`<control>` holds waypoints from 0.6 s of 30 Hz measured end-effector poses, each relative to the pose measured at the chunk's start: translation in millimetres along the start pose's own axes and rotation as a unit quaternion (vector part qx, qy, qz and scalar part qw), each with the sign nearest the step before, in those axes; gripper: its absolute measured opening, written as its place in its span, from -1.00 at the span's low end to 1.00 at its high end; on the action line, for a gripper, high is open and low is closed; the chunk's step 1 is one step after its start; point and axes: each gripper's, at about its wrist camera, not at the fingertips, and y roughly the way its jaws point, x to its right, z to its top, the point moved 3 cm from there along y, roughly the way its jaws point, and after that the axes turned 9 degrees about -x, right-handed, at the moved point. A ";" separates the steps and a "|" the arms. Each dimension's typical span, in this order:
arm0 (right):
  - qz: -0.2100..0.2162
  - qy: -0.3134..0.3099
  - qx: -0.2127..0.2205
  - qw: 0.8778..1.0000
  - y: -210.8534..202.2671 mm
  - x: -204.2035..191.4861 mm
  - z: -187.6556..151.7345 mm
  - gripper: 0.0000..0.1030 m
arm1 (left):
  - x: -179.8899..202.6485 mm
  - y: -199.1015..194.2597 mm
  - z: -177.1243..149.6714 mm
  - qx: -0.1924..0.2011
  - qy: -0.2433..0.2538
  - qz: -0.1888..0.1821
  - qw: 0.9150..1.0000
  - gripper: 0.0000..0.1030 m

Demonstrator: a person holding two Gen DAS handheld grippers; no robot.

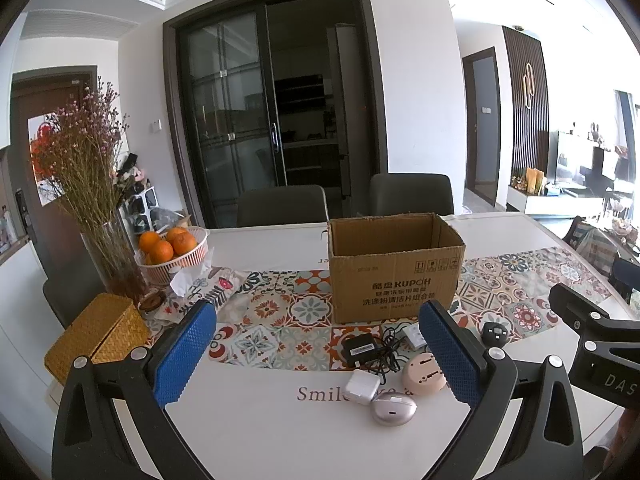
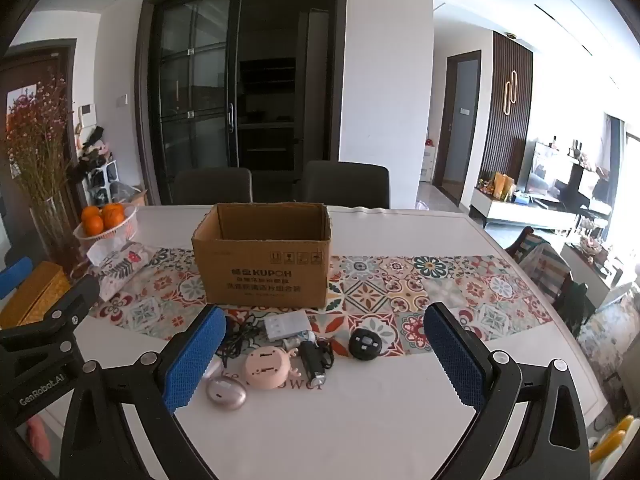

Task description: Organize rigid objects

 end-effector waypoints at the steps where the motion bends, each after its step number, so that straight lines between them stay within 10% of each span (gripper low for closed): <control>1: 0.000 0.000 -0.002 1.000 0.0 0.1 -0.1 0.95 | -0.2 0.0 0.2 -0.001 0.000 0.000 1.000 1.00; 18: -0.002 -0.003 -0.003 1.000 0.5 -0.2 -0.3 0.95 | 0.0 -0.1 -0.4 -0.002 -0.001 -0.001 1.000 1.00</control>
